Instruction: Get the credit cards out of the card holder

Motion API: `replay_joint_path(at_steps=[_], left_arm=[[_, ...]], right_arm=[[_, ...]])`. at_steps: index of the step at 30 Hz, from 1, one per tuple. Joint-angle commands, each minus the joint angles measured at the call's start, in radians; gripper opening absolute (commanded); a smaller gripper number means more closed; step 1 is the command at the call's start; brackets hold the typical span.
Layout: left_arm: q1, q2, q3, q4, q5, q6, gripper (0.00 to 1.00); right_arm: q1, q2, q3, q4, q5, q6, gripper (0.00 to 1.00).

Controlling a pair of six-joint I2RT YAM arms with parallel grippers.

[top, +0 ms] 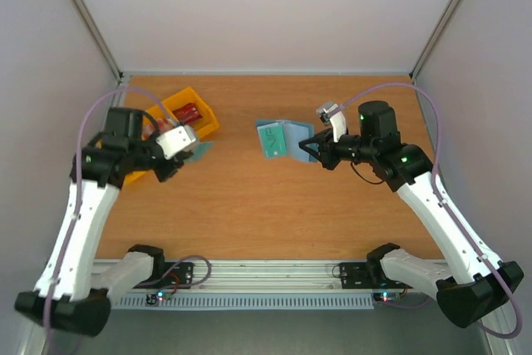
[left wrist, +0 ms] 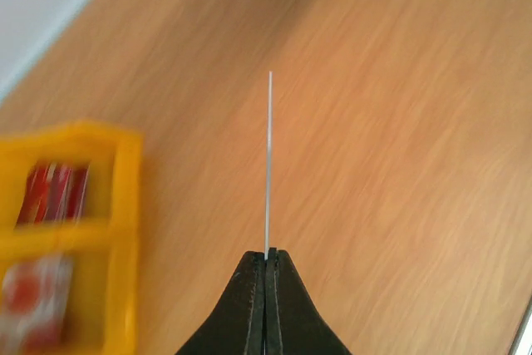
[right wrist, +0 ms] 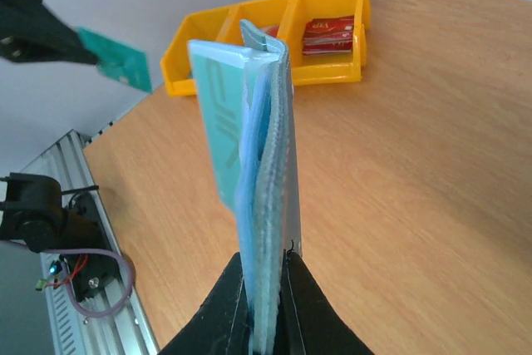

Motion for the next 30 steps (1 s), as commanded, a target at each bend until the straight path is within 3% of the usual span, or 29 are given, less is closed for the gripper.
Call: replay_joint_path(at_steps=[1, 5, 10, 19, 30], left_arm=[[0.266, 0.146, 0.157, -0.399, -0.120, 0.499, 0.00], [0.502, 0.357, 0.361, -0.500, -0.169, 0.708, 0.00], [0.658, 0.555, 0.513, -0.464, -0.209, 0.812, 0.00], [0.686, 0.833, 0.608, -0.389, -0.337, 0.813, 0.00], [0.696, 0.961, 0.588, -0.333, -0.440, 0.787, 0.00]], right_arm=[[-0.002, -0.016, 0.010, 0.011, -0.023, -0.004, 0.01], [-0.003, -0.031, 0.001, 0.016, -0.063, 0.001, 0.01], [-0.003, -0.046, -0.006, 0.019, -0.096, -0.001, 0.01], [-0.003, -0.017, 0.002, 0.004, -0.093, -0.023, 0.01], [-0.003, 0.022, 0.011, 0.008, -0.132, -0.045, 0.01]])
